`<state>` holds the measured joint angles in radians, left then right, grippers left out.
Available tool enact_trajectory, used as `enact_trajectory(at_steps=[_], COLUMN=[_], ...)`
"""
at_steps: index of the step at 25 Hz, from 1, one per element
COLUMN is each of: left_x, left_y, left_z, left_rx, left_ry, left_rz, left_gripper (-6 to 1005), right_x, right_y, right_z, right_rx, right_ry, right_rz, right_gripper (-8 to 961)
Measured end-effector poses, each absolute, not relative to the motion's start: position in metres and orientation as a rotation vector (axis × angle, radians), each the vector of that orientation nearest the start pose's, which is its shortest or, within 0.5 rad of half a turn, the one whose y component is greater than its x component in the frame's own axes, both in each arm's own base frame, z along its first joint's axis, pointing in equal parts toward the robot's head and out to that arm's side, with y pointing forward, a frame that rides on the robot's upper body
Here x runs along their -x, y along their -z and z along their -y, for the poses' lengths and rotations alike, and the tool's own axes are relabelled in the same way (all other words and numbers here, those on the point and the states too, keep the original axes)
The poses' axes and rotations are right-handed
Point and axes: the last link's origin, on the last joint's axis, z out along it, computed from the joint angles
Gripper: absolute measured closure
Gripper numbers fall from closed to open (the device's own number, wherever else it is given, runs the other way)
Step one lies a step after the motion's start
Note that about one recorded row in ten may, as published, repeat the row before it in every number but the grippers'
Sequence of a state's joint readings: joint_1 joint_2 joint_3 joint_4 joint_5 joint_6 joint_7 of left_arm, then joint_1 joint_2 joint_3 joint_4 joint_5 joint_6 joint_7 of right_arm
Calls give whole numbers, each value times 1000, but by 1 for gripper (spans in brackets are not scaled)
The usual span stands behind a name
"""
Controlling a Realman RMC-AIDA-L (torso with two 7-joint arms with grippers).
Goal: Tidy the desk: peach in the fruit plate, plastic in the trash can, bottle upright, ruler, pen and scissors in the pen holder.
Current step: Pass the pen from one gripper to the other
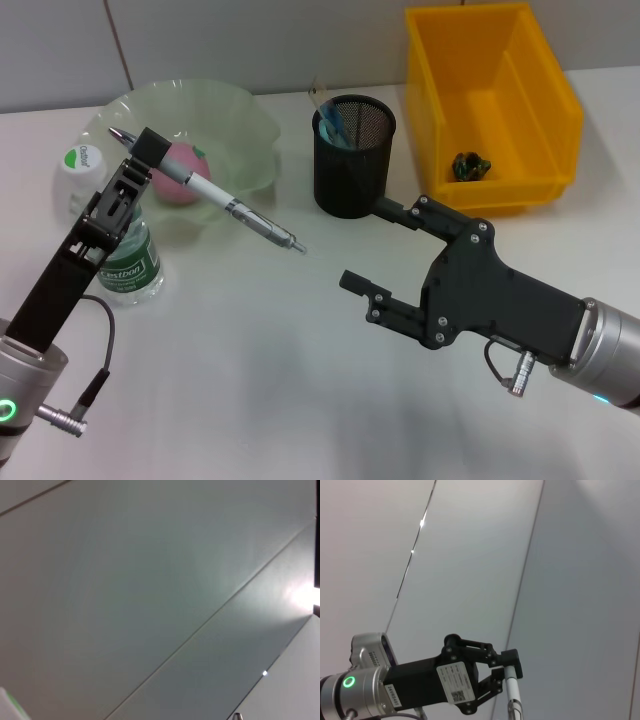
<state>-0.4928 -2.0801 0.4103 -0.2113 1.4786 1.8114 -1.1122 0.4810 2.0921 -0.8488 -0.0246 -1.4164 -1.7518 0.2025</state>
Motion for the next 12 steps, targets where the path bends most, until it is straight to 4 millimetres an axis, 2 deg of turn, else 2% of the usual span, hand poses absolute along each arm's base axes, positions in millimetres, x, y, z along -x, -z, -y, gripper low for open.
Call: enact_trajectory(at_steps=[12], left_x=[242], left_y=[37], left_z=[-266], left_rx=[1801], left_ry=[1915], left_rz=[1203], left_gripper=[811], right_x=[-238], right_y=[66], right_z=[-256], right_rx=[2214], right_ry=[-1082], right_rz=[316], right_gripper=[280])
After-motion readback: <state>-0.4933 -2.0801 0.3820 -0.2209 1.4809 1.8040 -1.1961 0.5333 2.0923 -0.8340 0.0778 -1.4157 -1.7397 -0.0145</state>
